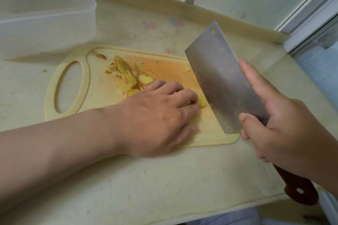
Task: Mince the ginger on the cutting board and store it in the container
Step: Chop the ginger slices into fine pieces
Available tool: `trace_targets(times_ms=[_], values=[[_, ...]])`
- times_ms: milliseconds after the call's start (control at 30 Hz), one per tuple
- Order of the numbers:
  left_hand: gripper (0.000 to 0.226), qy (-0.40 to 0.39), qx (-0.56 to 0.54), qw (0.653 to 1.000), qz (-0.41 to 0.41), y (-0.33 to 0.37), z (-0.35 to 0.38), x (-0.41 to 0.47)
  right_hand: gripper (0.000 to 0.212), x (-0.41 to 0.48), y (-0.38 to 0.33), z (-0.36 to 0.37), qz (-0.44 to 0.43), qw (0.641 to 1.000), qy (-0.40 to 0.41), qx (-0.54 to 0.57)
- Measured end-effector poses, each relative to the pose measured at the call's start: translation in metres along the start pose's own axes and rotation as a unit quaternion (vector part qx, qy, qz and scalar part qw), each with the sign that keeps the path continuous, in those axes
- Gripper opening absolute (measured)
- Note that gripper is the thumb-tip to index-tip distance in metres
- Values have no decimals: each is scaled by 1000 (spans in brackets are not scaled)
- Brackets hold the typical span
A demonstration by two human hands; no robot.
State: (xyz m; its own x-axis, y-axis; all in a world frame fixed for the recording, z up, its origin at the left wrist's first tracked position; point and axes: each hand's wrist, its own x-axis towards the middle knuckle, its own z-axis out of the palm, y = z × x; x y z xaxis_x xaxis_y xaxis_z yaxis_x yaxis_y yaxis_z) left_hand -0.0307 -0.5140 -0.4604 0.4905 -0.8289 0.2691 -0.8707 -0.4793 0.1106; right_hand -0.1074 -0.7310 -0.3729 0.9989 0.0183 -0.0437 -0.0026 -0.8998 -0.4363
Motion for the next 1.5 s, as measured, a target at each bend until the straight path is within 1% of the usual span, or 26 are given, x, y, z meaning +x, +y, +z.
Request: trace_targets(times_ms=[133, 333, 433, 500, 600, 667, 700, 800, 867, 1000, 1133, 1200, 1267, 1400, 1500], values=[[54, 1, 0, 1000, 5, 0, 0, 0, 92, -1, -2, 0, 9, 1000, -3, -3], [55, 0, 1, 1000, 4, 0, -1, 0, 92, 1, -4, -3, 4, 999, -21, -32], [56, 2, 3, 1000, 2, 0, 0, 0, 93, 3, -7, -5, 19, 998, -32, -57], [57, -3, 7, 1000, 0, 0, 1, 0, 93, 10, -10, -6, 22, 995, -45, -83], [58, -7, 13, 1000, -2, 0, 1, 1, 92, 35, -17, -4, 2, 992, -72, -104], [57, -5, 17, 1000, 3, 0, 1, 2, 91, 47, -15, 0, -7, 995, -56, -83], [57, -4, 19, 1000, 5, 0, 1, 1, 92, 47, -14, 4, -5, 998, -33, -60], [57, -4, 25, 1000, 1, 0, 1, 0, 92, 23, -3, 16, -11, 998, 66, -15], [57, -7, 27, 1000, -2, 1, 1, 0, 93, 7, 0, 18, -20, 997, 81, -2], [59, -2, 19, 1000, -1, 1, -1, 0, 93, 10, -6, 8, -32, 997, 43, -48], [62, -9, 24, 1000, -4, 2, 1, 1, 91, 39, -18, -1, -13, 991, -52, -125], [63, -11, 23, 1000, -3, 2, 0, 1, 91, 53, -25, -1, -26, 989, -60, -133], [62, -11, 24, 1000, -2, 2, -1, 1, 91, 56, -25, 3, -41, 992, -37, -117], [60, -8, 30, 1000, -3, 2, 0, 0, 93, 31, -10, 13, -58, 994, 57, -69], [61, -5, 30, 1000, -3, 2, 0, 0, 91, 10, -5, 14, -77, 994, 64, -40]])
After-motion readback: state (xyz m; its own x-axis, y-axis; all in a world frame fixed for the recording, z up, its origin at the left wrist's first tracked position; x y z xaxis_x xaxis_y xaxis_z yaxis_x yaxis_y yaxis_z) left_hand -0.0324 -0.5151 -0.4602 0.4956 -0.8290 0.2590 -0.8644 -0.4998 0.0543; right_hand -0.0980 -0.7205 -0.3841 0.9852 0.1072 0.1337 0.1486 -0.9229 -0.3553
